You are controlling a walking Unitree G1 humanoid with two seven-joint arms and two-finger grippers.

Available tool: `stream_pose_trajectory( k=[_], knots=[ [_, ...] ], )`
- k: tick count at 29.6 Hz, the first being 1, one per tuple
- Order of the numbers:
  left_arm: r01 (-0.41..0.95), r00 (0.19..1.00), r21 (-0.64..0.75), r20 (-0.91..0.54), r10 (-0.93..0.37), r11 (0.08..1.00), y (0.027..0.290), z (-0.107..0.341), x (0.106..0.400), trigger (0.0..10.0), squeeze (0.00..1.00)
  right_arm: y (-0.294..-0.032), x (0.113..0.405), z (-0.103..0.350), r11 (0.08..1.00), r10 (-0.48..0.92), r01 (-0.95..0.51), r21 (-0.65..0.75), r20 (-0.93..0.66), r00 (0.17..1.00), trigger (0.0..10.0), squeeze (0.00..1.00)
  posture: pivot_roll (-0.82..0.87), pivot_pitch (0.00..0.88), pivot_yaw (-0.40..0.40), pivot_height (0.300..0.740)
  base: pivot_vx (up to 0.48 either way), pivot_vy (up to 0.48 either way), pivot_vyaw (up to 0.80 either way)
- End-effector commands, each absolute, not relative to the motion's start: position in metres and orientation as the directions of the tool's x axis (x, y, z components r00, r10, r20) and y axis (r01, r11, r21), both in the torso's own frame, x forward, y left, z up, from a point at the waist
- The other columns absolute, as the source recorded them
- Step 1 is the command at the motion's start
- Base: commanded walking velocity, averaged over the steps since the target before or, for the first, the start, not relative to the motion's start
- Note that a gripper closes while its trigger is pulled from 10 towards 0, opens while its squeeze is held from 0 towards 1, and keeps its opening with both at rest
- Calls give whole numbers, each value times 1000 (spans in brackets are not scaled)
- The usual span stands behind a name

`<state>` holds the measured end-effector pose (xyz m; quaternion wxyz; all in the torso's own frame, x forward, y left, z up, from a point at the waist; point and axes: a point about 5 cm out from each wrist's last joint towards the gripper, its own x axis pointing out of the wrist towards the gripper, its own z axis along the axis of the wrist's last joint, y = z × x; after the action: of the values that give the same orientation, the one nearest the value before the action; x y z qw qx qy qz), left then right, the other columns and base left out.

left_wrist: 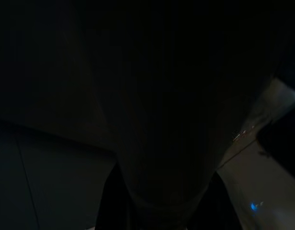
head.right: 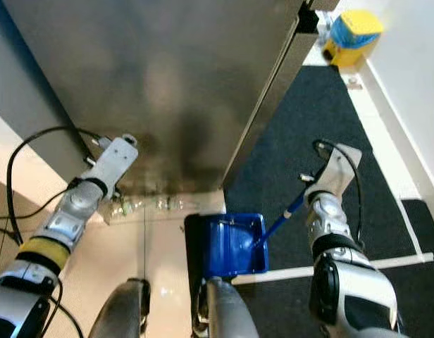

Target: Sweep floor

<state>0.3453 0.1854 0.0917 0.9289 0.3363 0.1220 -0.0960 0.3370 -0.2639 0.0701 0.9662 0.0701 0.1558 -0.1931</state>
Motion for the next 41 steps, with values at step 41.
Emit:
stream_pose_trajectory(
  k=[41],
  knots=[
    [299,930,606,-13,-367,737,117,159,387,10000,0,-259,363,108,875,-368,429,226,-264,891,10000,0,40,331,-118,740,0,0,0]
  ],
)
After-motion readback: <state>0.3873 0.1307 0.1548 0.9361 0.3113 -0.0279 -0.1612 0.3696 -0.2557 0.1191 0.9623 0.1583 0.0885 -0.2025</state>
